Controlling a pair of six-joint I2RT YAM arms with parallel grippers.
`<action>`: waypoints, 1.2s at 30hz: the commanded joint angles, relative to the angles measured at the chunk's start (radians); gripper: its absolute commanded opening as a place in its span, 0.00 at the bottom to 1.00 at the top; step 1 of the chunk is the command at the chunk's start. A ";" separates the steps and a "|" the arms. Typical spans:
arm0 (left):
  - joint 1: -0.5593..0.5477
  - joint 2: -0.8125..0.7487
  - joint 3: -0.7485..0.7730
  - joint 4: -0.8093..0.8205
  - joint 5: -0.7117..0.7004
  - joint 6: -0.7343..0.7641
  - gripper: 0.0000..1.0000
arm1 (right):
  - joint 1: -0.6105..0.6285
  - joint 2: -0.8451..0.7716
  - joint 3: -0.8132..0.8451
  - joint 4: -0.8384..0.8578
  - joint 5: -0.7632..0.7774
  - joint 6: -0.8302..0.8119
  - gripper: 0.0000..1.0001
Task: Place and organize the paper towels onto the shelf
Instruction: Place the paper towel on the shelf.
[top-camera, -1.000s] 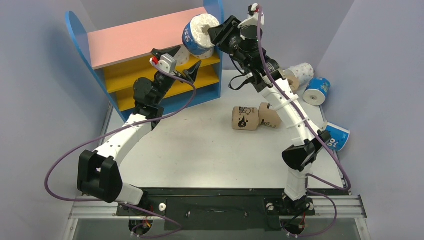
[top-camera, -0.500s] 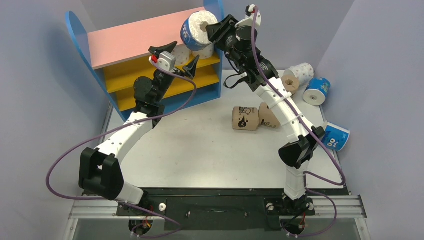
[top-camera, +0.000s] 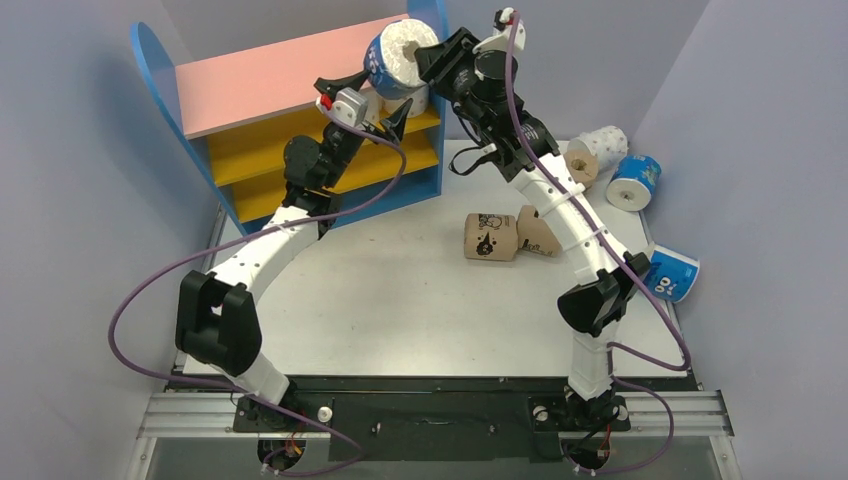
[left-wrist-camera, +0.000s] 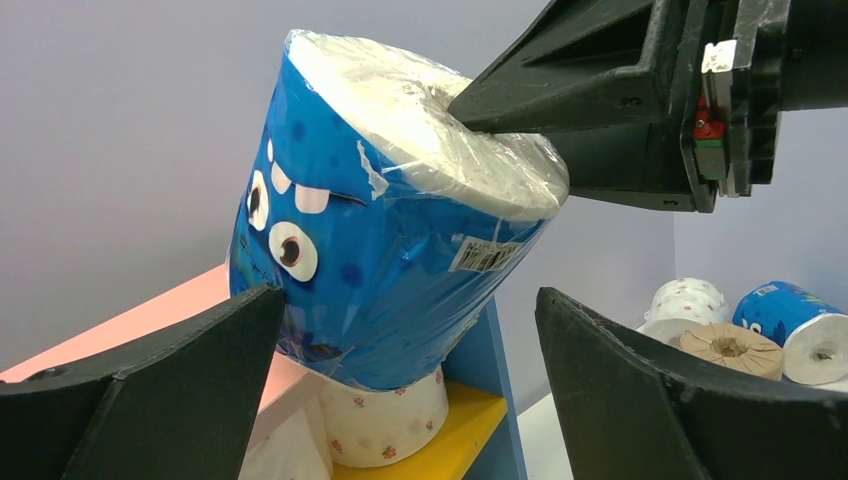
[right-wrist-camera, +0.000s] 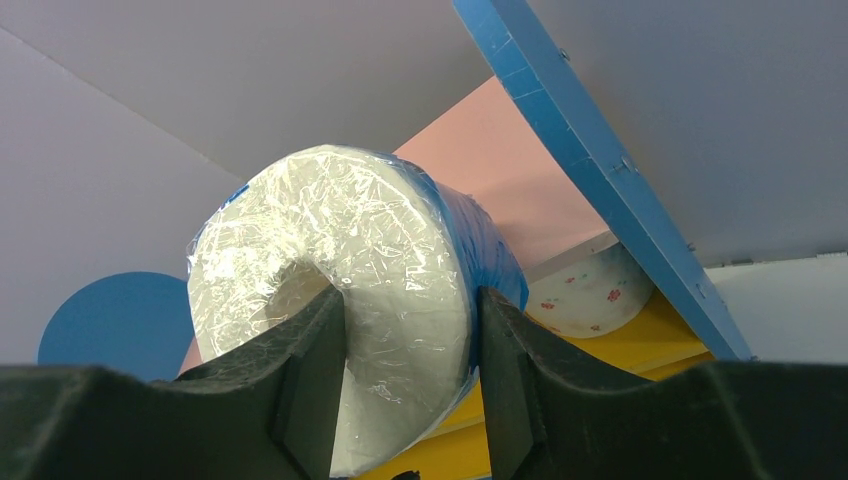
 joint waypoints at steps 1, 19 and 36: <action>-0.017 0.016 0.058 0.035 0.005 0.015 0.96 | -0.010 0.019 0.050 0.117 -0.026 0.024 0.23; -0.083 0.058 0.123 0.023 -0.217 0.163 0.96 | -0.015 0.032 0.070 0.074 -0.047 0.034 0.45; -0.084 0.096 0.216 -0.042 -0.297 0.116 0.96 | -0.033 -0.017 0.043 0.046 -0.052 0.032 0.64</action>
